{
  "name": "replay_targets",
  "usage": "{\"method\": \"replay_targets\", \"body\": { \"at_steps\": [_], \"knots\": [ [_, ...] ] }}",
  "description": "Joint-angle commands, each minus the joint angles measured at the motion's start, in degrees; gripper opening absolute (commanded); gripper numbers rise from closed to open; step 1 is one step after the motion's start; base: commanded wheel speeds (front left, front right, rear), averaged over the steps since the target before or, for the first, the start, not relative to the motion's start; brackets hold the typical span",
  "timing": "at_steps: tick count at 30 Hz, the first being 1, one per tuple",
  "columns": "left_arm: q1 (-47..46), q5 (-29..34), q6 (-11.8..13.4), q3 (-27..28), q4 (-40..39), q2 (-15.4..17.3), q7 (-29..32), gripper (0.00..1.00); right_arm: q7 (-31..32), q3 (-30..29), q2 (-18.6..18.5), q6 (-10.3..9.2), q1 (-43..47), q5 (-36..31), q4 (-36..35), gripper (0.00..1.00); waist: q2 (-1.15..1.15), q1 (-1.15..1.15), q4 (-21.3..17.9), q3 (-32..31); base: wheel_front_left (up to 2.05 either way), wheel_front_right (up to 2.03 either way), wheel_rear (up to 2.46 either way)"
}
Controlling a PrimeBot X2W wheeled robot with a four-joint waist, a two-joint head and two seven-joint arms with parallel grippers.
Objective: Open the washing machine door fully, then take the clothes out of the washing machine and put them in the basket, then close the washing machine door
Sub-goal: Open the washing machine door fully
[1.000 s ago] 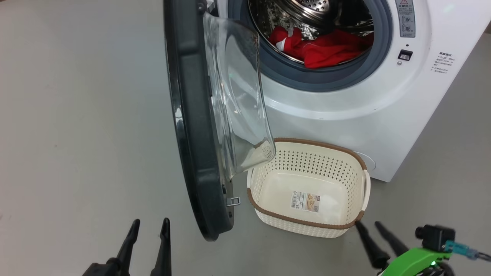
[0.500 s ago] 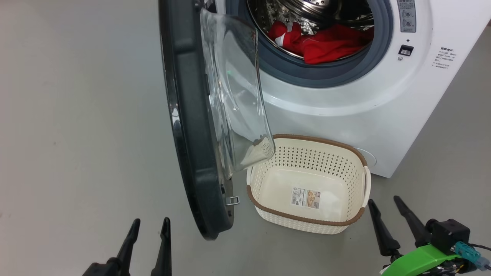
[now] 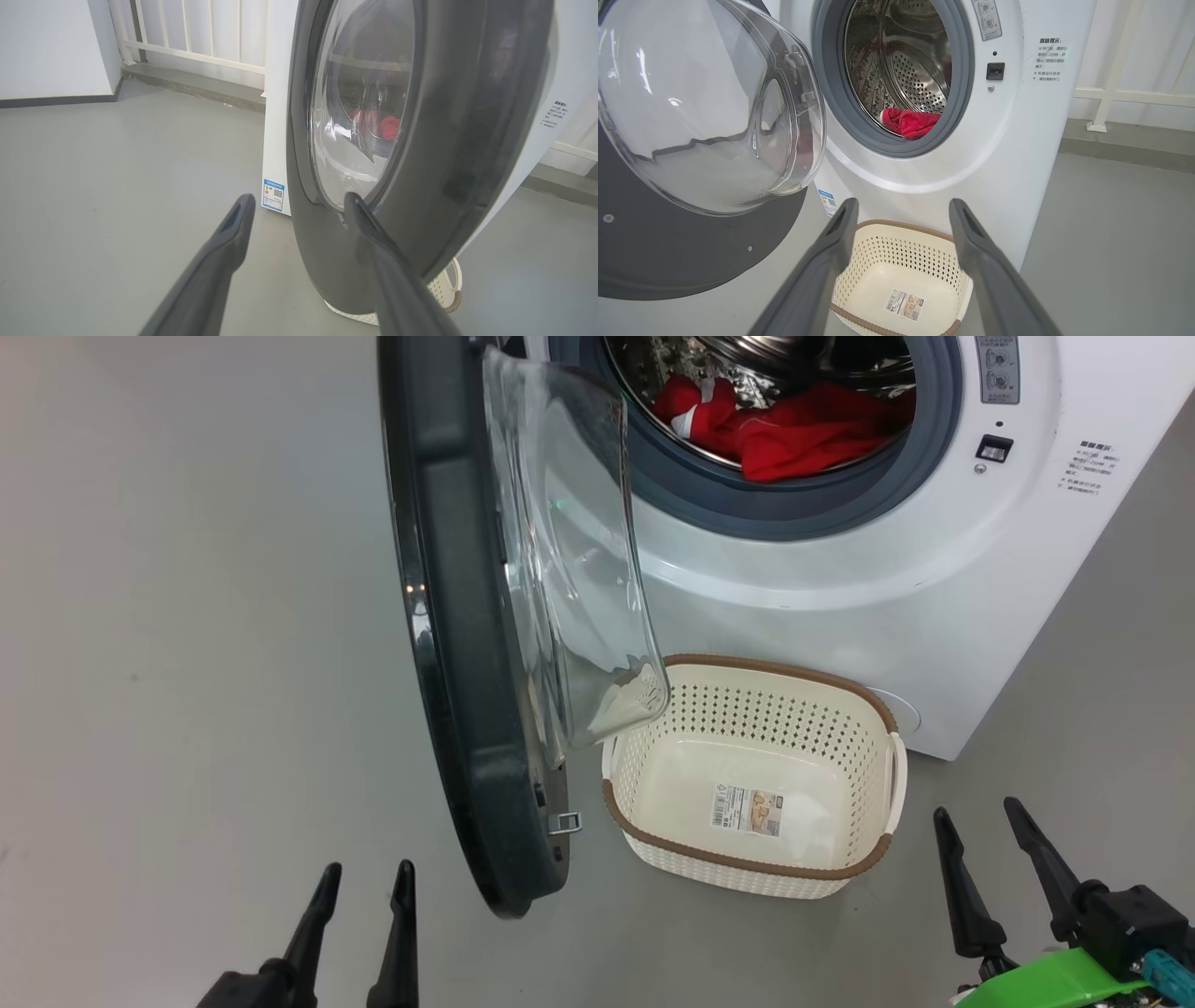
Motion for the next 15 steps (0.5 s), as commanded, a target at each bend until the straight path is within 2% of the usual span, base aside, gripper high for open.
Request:
{"method": "replay_targets", "body": {
  "at_steps": [1, 15],
  "knots": [
    [-1.7, 0.6, -0.1, 1.9, -1.6, 0.5, -0.5, 1.00, -0.4, 1.1, -0.2, 0.43, -0.2, -0.4, -1.4, 1.00, 0.00, 0.00, 0.0, 0.1, 0.00, 0.00, 0.00],
    [-1.9, 0.6, 0.1, 1.9, -1.7, 0.5, -0.5, 1.00, -0.4, 0.7, 0.7, 0.43, 0.1, -1.6, -1.3, 1.00, 0.00, 0.00, -0.1, 0.0, 0.00, 0.00, 0.00]
  ]
}}
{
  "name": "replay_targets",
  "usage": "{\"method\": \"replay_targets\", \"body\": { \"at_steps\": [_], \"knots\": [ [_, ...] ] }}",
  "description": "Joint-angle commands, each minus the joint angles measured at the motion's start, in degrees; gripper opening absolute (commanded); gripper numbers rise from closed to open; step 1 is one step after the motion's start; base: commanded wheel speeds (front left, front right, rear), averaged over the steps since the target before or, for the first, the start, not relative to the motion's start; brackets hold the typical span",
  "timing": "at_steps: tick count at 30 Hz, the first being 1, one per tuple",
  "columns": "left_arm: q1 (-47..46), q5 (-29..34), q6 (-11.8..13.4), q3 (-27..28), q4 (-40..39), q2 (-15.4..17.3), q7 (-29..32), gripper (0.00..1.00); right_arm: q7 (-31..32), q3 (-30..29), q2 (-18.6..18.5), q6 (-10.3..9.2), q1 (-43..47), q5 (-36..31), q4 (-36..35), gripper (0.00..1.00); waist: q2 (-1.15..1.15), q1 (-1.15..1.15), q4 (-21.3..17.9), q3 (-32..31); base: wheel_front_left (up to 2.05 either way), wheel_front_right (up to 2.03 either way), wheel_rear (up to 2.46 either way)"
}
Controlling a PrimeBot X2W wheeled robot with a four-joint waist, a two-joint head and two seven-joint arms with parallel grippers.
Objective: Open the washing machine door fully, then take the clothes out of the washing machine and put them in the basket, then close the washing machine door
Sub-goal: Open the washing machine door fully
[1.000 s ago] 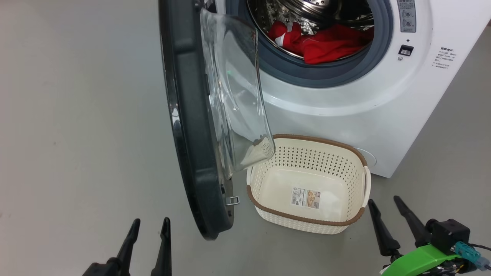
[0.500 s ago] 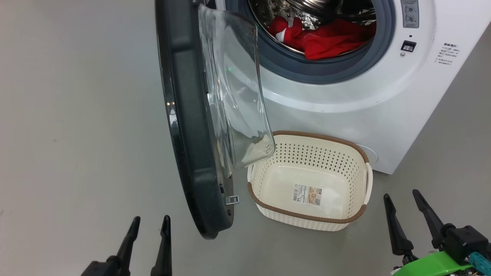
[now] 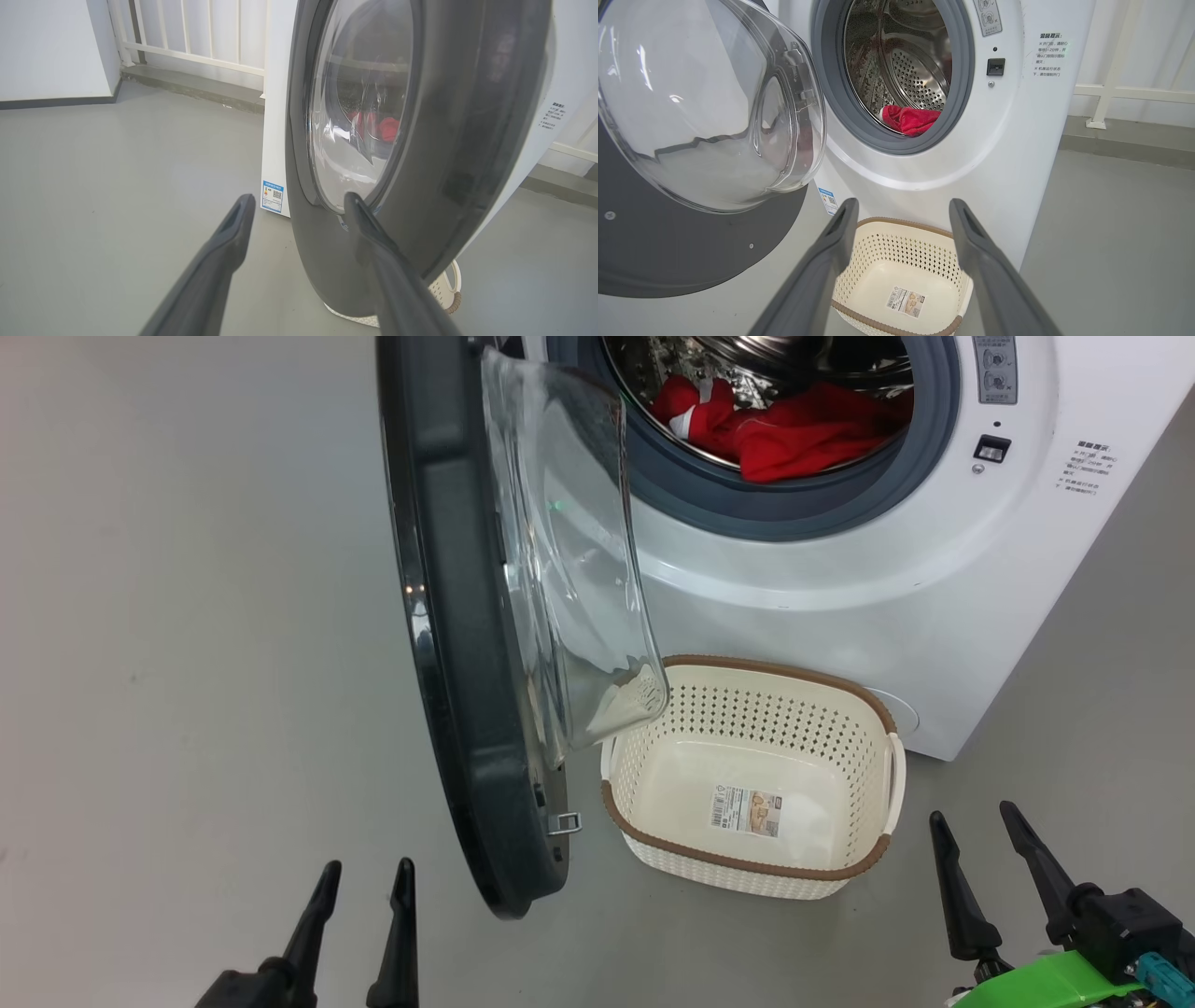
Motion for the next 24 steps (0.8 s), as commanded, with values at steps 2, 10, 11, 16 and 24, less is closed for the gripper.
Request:
{"method": "replay_targets", "body": {
  "at_steps": [2, 10, 11, 16, 24],
  "knots": [
    [-1.8, 0.6, 0.2, 2.0, -1.8, 0.5, -0.5, 1.00, -0.4, 1.0, -0.3, 0.43, -0.4, -0.7, -1.4, 1.00, 0.00, 0.00, 0.0, -0.1, 0.00, 0.00, 0.00],
    [-2.2, 0.5, 0.1, 2.7, -4.4, 0.5, -0.5, 0.00, -0.4, 1.1, -0.2, 0.43, -0.3, -0.8, -1.3, 1.00, 0.00, 0.00, 0.0, -0.2, 0.00, 0.00, 0.00],
    [-2.4, 0.4, 0.1, 3.0, -5.3, 0.5, -0.5, 0.00, -0.4, 1.1, -0.2, 0.43, -0.4, -0.8, -1.3, 1.00, 0.00, 0.00, 0.0, -0.2, 0.00, 0.00, 0.00],
    [-4.2, -0.7, 0.3, 4.4, -14.1, 0.5, -0.5, 0.00, -0.4, 1.2, -0.1, 0.43, -0.5, -1.0, -1.3, 1.00, 0.00, 0.00, -0.2, -0.2, 0.00, 0.00, 0.00],
    [-6.7, 0.1, -1.0, 1.1, -25.3, 0.5, -0.5, 0.00, -0.4, 1.3, -0.1, 0.43, -0.8, -1.0, -1.5, 1.00, 0.00, 0.00, -0.6, 0.0, 0.00, 0.00, 0.00]
  ]
}}
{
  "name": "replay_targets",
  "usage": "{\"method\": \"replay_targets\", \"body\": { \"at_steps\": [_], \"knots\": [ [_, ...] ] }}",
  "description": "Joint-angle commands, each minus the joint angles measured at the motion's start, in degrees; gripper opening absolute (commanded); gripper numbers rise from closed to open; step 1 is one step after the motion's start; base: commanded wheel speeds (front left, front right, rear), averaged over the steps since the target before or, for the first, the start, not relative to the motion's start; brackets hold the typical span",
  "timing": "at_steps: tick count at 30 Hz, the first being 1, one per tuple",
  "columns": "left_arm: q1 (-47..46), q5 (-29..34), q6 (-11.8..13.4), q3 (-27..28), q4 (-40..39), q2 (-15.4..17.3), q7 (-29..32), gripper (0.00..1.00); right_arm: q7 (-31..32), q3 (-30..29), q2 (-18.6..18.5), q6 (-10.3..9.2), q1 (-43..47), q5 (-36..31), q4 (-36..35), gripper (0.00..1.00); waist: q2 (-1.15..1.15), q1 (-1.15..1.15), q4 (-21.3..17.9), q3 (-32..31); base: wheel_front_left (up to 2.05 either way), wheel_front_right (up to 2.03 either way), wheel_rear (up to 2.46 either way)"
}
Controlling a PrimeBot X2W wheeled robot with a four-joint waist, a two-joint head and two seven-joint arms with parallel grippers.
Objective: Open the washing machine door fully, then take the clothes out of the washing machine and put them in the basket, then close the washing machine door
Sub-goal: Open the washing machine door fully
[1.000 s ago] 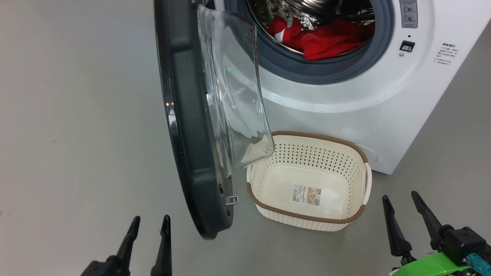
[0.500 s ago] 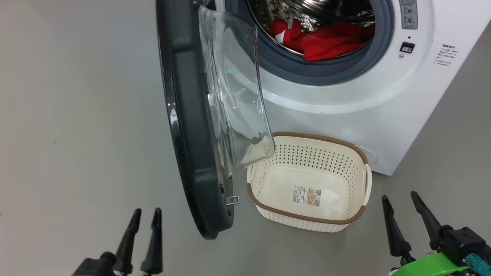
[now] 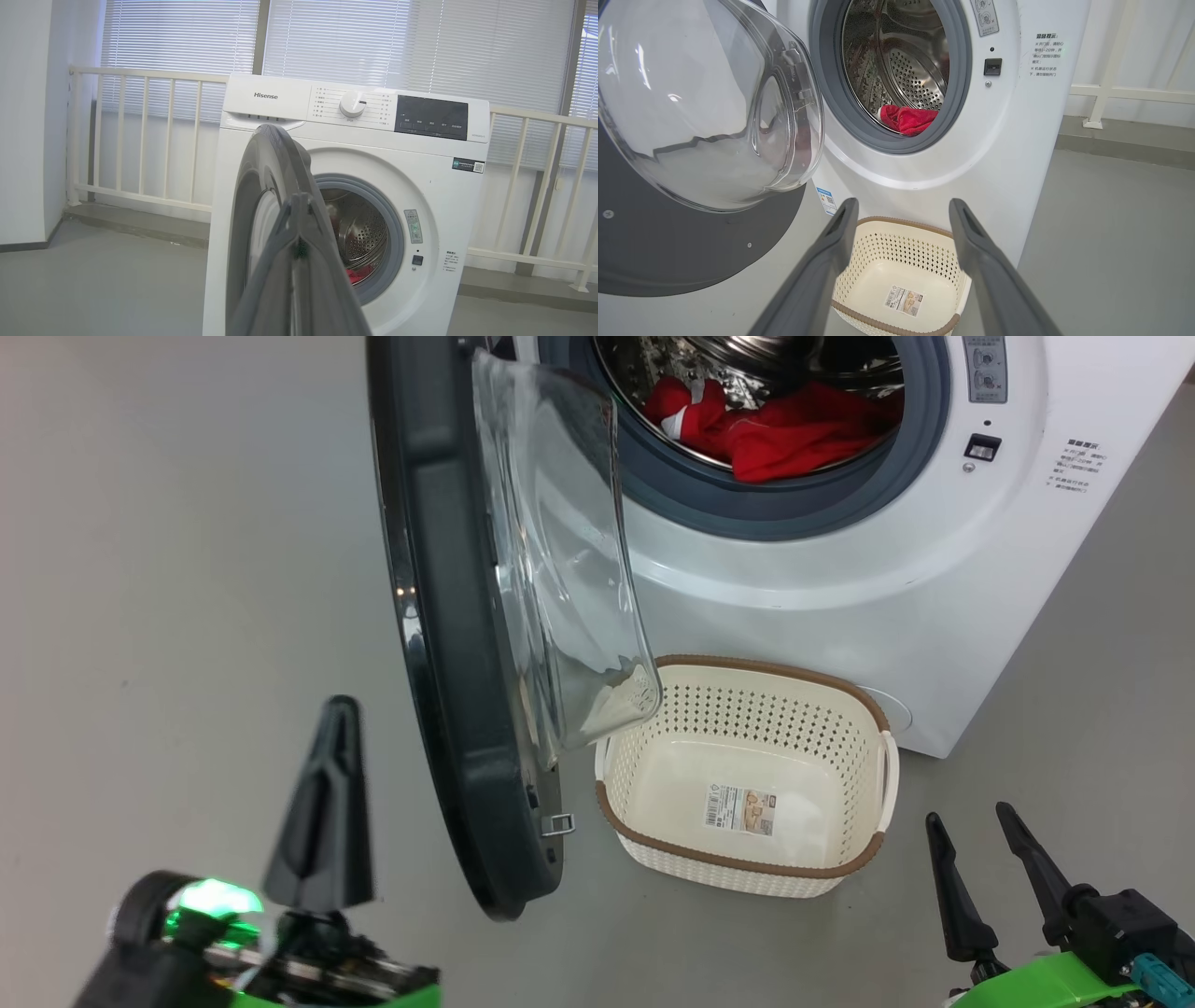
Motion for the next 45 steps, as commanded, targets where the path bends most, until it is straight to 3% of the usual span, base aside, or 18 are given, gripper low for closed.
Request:
{"method": "replay_targets", "body": {
  "at_steps": [1, 5, 13, 22, 45],
  "knots": [
    [-1.8, 0.6, -0.7, 0.2, -2.4, 0.5, -0.3, 0.00, -0.4, 1.3, -0.3, 0.43, -0.9, -0.6, -1.4, 1.00, 0.00, 0.00, -0.1, 0.1, 0.00, 0.00, 0.00],
    [-1.4, 2.4, -3.2, -6.9, -2.7, 0.5, -0.3, 0.00, -0.4, 1.4, -0.3, 0.43, -0.9, -0.5, -1.4, 1.00, 0.00, 0.00, -0.5, 0.0, 0.00, 0.00, 0.00],
    [0.4, -0.3, -4.2, -12.8, 7.2, 0.5, -0.3, 0.00, -0.4, 1.9, -0.2, 0.43, -0.7, -0.3, -1.5, 1.00, 0.00, 0.00, -1.3, 0.0, 0.00, 0.00, 0.00],
    [-0.2, -3.9, -4.6, -12.2, 16.0, 0.5, -0.3, 0.00, -0.4, 2.0, 0.0, 0.43, -0.5, -0.2, -1.6, 1.00, 0.00, 0.00, -1.7, -0.1, 0.00, 0.00, 0.00],
    [-1.8, -7.0, -4.8, -8.5, 19.4, 0.5, -0.3, 0.00, -0.4, 1.8, 0.0, 0.43, -1.2, -0.1, -2.2, 1.00, 0.00, 0.00, -1.4, 1.2, 0.00, 0.00, 0.00]
  ]
}}
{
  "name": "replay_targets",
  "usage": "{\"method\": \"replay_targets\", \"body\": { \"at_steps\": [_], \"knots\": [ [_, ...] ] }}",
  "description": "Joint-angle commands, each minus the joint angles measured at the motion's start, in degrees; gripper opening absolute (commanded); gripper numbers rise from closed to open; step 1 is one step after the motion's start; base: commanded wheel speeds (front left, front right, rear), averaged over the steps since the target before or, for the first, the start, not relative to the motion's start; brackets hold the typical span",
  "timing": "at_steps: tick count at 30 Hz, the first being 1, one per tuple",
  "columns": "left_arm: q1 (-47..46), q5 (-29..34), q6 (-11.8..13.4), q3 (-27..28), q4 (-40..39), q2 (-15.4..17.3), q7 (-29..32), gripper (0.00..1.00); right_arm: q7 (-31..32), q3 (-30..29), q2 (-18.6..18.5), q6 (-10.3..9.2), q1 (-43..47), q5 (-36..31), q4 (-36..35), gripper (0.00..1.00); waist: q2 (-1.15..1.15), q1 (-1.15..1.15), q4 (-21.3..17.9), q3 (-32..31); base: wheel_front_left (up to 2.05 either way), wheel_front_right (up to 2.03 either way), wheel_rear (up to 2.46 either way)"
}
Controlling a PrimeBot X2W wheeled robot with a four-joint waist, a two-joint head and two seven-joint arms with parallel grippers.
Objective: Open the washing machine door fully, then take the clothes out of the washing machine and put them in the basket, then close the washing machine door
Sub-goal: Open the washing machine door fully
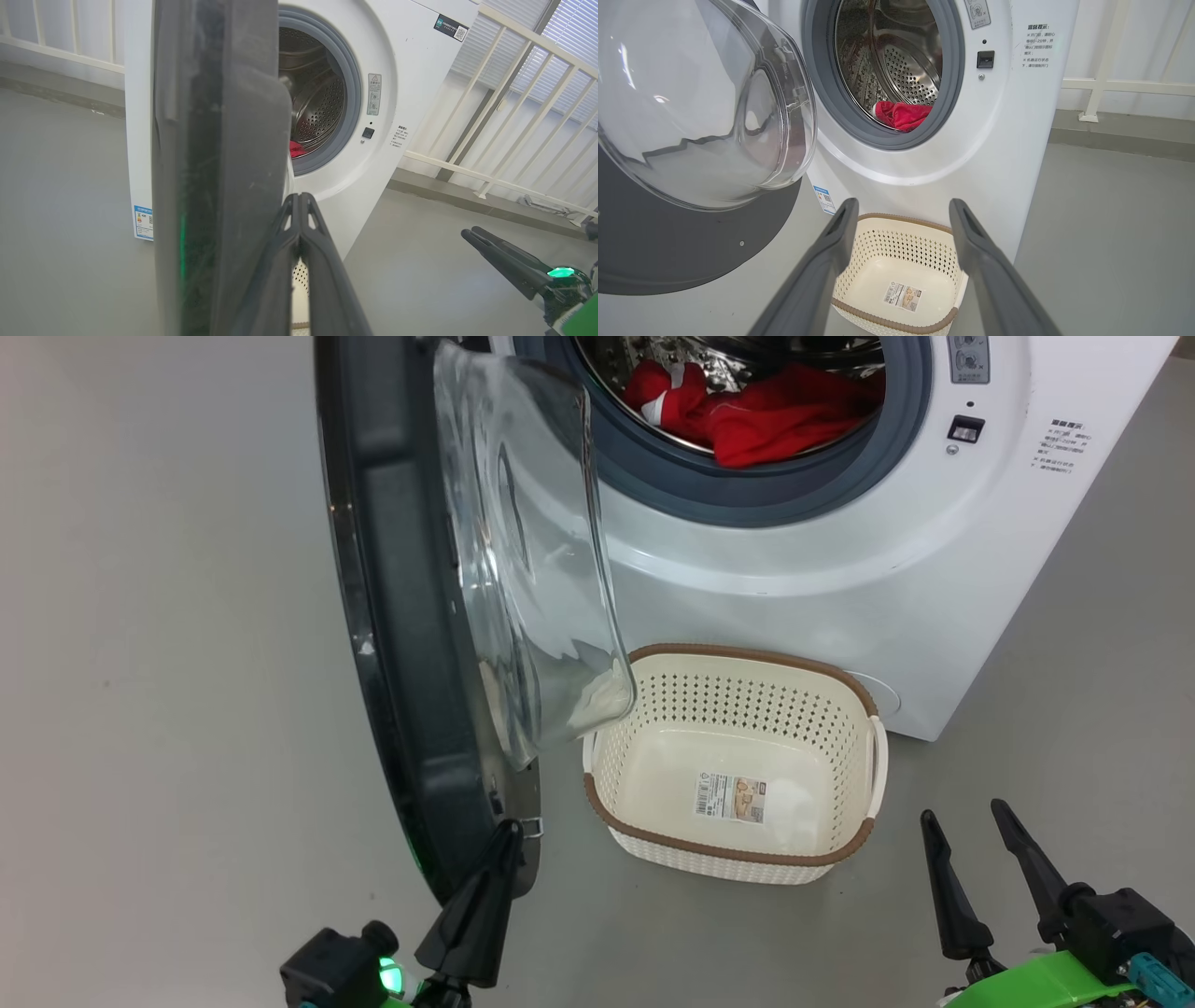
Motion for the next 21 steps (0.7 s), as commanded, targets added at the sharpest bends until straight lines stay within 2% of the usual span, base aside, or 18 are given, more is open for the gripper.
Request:
{"method": "replay_targets", "body": {
  "at_steps": [1, 21],
  "knots": [
    [-1.9, -0.6, 0.3, 3.2, -0.9, 0.4, -0.3, 0.00, -0.4, 1.4, -0.2, 0.42, -1.3, -0.2, -1.6, 1.00, 0.00, 0.00, 0.0, 0.1, 0.00, 0.00, 0.00],
    [-0.1, 2.2, 0.9, 13.8, -0.8, 0.4, -0.3, 0.00, -0.4, 1.3, -0.4, 0.42, -1.5, 0.1, -1.6, 1.00, 0.00, 0.00, 0.7, 1.0, 0.00, 0.00, 0.00]
  ]
}}
